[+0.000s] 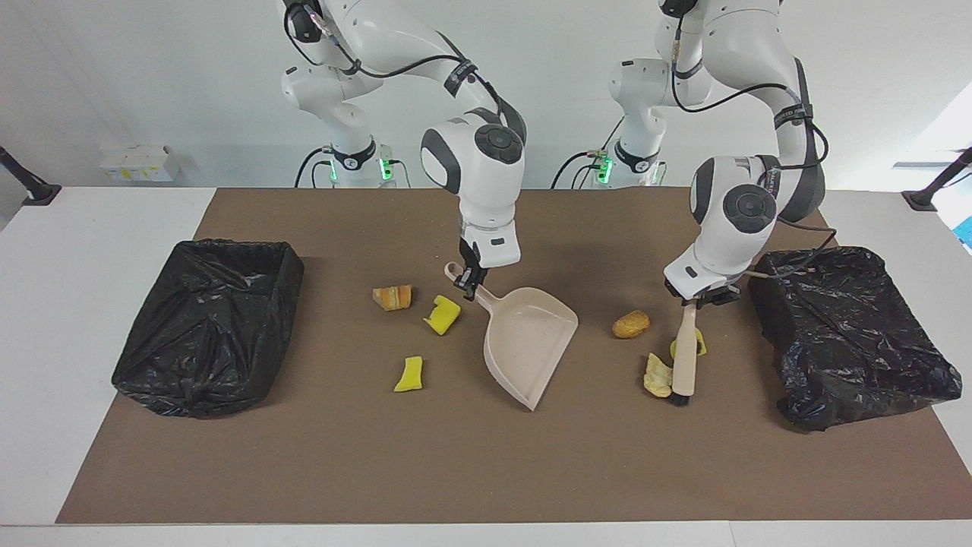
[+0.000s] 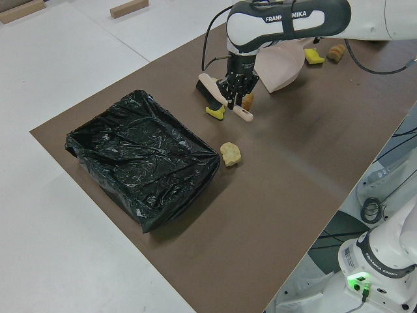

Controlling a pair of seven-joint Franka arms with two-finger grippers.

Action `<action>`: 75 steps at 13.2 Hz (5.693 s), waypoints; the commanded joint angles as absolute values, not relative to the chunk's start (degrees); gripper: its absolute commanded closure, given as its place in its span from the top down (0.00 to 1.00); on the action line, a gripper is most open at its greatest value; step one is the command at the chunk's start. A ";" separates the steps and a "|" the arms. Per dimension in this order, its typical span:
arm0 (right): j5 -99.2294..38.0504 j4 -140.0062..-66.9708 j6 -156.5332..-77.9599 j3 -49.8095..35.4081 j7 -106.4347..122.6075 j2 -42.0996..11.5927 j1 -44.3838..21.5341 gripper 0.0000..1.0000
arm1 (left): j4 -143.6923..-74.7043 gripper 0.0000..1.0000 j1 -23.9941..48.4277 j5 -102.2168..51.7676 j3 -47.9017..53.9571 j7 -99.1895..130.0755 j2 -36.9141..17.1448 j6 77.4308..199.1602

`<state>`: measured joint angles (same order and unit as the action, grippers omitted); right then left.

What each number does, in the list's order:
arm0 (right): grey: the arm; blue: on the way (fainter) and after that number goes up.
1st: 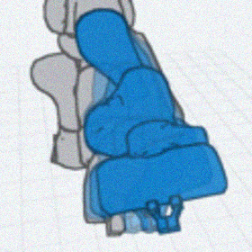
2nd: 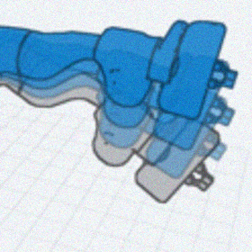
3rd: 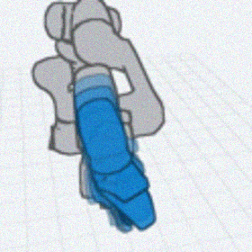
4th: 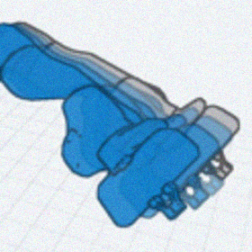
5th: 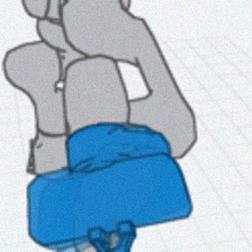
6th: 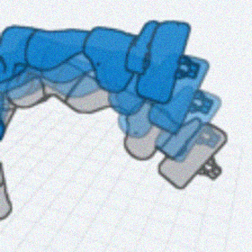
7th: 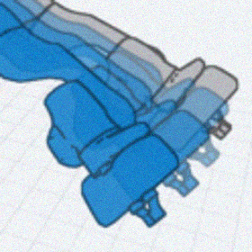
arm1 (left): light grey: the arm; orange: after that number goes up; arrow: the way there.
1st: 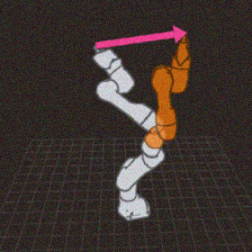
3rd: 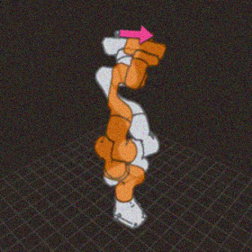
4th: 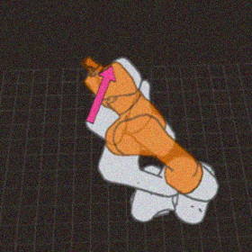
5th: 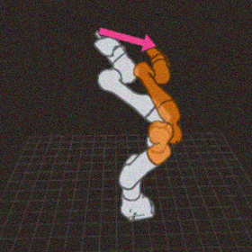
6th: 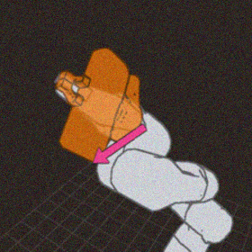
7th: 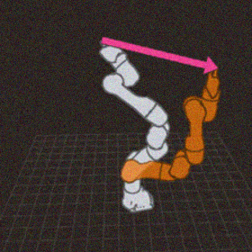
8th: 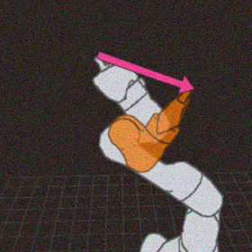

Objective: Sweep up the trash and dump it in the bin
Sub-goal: 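Carry the brush toward the bread while the right gripper tilts the dustpan, then sweep bread and sponge pieces into the dustpan with the left gripper's brush, then brush the yellow sponge piece into the dustpan with the left gripper, then pull the brush back from the dustpan toward the robot with the left gripper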

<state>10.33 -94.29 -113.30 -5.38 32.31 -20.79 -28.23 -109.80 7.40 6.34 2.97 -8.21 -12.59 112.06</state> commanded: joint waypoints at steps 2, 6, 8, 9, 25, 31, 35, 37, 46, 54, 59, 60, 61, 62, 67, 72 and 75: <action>6.16 -97.99 -113.82 -5.71 49.28 -18.46 -27.51 0.00 | -109.51 0.00 8.08 0.72 3.07 -9.67 -11.87 109.16; 6.06 -101.86 -116.80 -5.62 57.22 -17.14 -26.46 0.00 | -109.78 0.00 9.48 -1.93 3.43 -9.14 -11.69 109.34; 6.06 -104.14 -119.43 -5.62 56.61 -16.27 -26.37 0.00 | -109.95 0.00 11.59 -1.93 3.52 -9.49 -11.25 108.64; 5.98 -105.28 -121.18 -5.62 56.43 -16.00 -26.37 0.00 | -110.13 0.00 12.04 -1.93 3.52 -9.58 -10.90 107.68; 6.06 -106.96 -125.33 -5.62 54.14 -16.70 -26.81 0.00 | -112.94 0.00 21.01 -15.91 5.44 1.22 -3.61 103.19; 6.06 -106.96 -124.63 -5.62 54.23 -16.61 -26.89 0.00 | -111.62 0.00 21.01 -19.34 8.34 11.32 -1.23 103.71; 6.06 -107.05 -124.10 -5.62 54.05 -16.35 -27.07 0.00 | -111.62 0.00 21.01 -21.80 10.45 16.33 -1.14 105.63; 6.24 -107.05 -123.93 -5.62 54.05 -16.35 -27.07 0.00 | -112.76 0.00 22.05 -21.80 11.69 18.63 -1.14 108.27; 6.59 -107.84 -123.40 -5.62 54.05 -16.00 -27.07 0.00 | -122.77 0.00 15.74 -21.80 11.34 17.49 0.08 115.75; 6.59 -108.28 -123.40 -5.62 53.70 -15.82 -27.16 0.00 | -125.16 0.00 11.95 -21.62 11.16 17.49 0.18 115.49; 6.59 -108.54 -123.49 -5.62 53.70 -15.64 -27.07 0.00 | -126.74 0.00 11.95 -20.48 11.25 16.96 0.79 115.22; 6.59 -108.63 -123.49 -5.62 53.70 -15.56 -27.16 0.00 | -126.83 0.00 12.82 -19.87 11.25 17.05 0.88 115.22; 6.59 -108.63 -123.49 -5.62 53.70 -15.56 -27.07 0.00 | -126.74 0.00 13.88 -19.78 11.25 17.49 0.88 115.40; 6.50 -108.63 -123.49 -5.62 53.70 -15.56 -27.07 0.00 | -126.65 0.00 15.02 -19.86 11.34 17.93 0.88 115.92; 6.50 -108.90 -123.57 -5.62 53.70 -15.56 -27.07 0.00 | -126.12 0.00 24.42 -19.86 11.51 27.49 0.35 120.75; 6.50 -108.98 -123.49 -5.62 53.70 -15.47 -27.07 0.00 | -123.93 0.00 22.77 -19.78 10.90 27.42 0.97 114.81; 6.59 -108.98 -123.49 -5.62 53.61 -15.47 -27.07 0.00 | -122.96 0.00 20.30 -16.80 10.81 27.33 5.87 109.62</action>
<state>7.07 -107.19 -124.00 -5.37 54.30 -17.09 -27.26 -123.03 21.84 -19.50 10.72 26.92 1.01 113.87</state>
